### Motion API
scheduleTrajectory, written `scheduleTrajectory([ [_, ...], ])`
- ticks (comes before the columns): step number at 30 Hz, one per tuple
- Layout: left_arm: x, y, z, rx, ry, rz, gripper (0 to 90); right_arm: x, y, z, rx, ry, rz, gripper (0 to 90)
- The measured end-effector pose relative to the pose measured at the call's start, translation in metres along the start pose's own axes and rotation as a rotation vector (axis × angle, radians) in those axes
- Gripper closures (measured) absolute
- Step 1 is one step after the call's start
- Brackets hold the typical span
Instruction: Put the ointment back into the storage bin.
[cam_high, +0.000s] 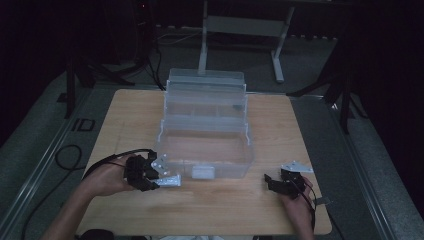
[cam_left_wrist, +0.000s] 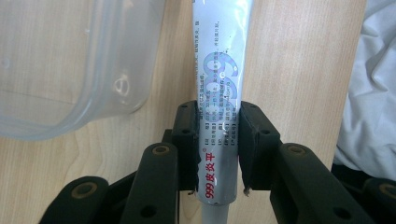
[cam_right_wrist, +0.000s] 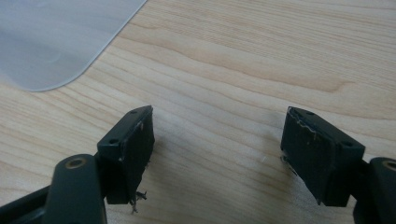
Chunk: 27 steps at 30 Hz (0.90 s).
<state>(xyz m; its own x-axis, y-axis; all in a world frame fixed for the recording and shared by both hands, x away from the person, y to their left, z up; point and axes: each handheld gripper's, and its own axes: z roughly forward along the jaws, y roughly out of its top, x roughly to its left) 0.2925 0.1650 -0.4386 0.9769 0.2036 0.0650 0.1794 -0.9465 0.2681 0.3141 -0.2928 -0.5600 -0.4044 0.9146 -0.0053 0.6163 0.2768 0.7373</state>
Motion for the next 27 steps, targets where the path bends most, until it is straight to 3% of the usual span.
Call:
scheduleTrajectory([
  [27, 0.007, 0.013, -0.022, 0.017, 0.032, 0.039, 71.1, 0.0, 0.0, 0.0, 0.0, 0.0, 0.0, 25.5],
])
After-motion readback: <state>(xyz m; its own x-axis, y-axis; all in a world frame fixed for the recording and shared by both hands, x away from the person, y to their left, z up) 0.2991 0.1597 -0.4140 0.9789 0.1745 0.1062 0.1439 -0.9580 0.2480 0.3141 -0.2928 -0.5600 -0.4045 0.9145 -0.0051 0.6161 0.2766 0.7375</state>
